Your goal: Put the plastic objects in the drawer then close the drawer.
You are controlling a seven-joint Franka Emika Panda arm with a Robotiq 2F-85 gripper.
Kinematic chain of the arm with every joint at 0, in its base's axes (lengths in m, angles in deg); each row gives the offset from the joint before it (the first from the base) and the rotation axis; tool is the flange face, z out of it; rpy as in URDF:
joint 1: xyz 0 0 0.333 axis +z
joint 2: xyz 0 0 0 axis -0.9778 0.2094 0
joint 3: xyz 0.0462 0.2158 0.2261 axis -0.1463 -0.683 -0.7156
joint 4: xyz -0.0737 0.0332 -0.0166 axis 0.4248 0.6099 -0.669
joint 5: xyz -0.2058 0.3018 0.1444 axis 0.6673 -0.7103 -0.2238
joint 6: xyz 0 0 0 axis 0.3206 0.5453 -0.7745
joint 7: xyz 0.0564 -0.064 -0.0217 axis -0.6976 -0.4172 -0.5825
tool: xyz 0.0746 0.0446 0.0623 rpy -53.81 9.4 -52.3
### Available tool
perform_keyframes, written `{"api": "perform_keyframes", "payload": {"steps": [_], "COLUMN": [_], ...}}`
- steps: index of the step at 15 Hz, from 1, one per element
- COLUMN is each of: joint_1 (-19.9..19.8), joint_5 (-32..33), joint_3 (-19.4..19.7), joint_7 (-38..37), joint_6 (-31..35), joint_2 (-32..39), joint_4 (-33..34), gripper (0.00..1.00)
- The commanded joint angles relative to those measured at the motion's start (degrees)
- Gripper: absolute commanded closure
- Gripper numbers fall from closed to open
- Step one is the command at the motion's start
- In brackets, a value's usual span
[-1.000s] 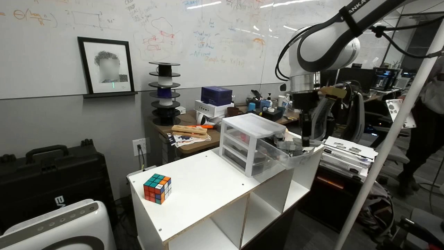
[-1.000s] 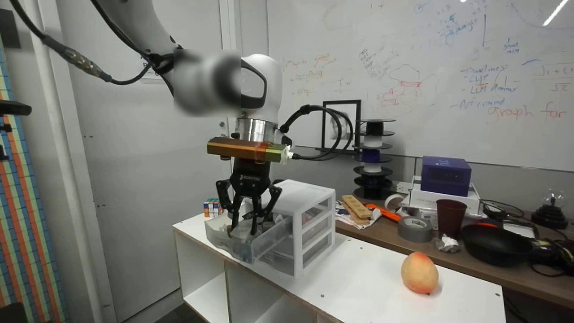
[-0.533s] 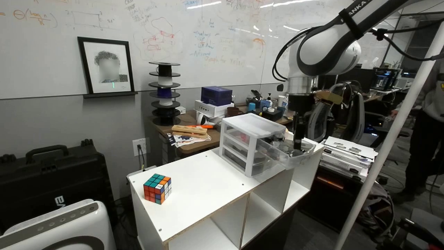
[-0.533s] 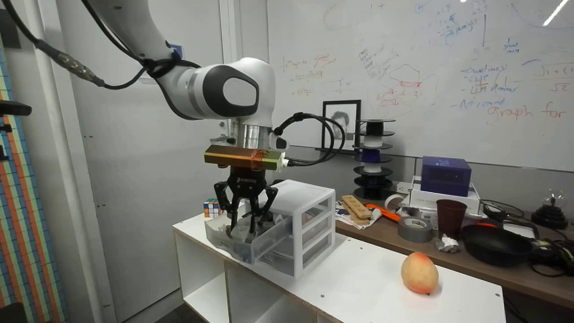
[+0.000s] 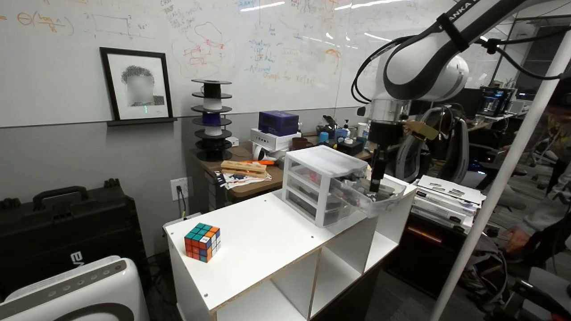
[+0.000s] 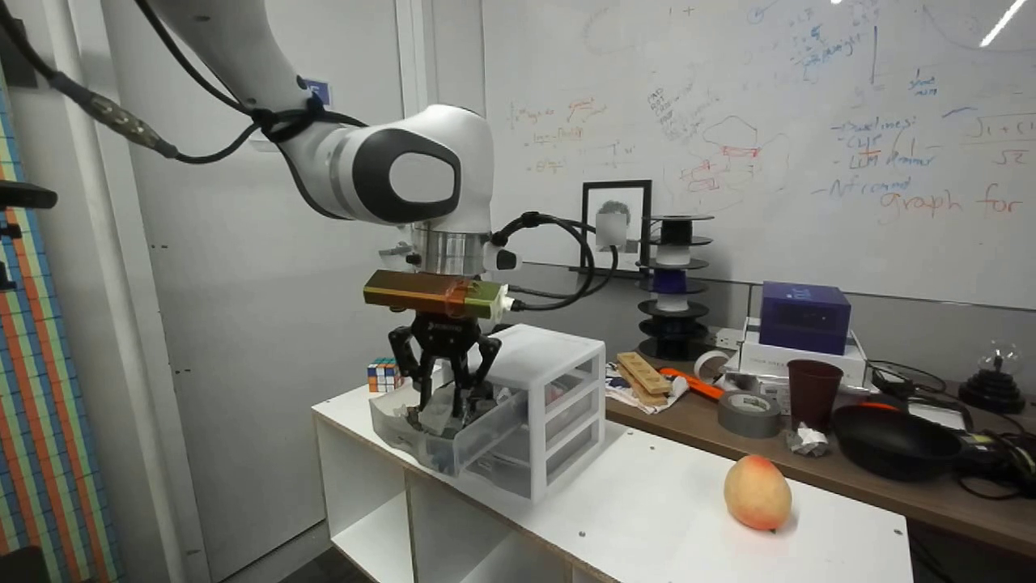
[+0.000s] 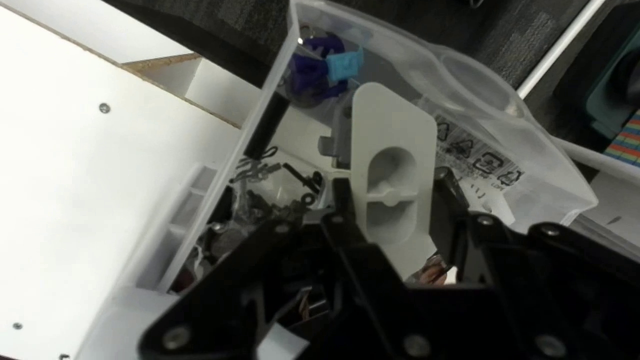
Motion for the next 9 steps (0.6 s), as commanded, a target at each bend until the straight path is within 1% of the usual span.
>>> {"api": "perform_keyframes", "payload": {"steps": [1,2,3,5,9], "joint_1": [0.04,0.25,0.37,0.49,0.95], "joint_5": [0.01,0.78,1.23,1.12,0.07], "joint_3": [-0.4,-0.19,-0.01,0.14,1.12], "joint_7": [1.38,1.08,0.78,0.1,-1.8], "joint_6": [4.08,4.43,4.69,3.45,-1.07], "joint_2": [-3.97,-4.98,-6.52,-9.97,-18.73], "joint_4": [-4.01,-4.77,-5.79,-7.68,-12.63], "gripper": [0.28,0.21,0.12,0.0,0.0]}}
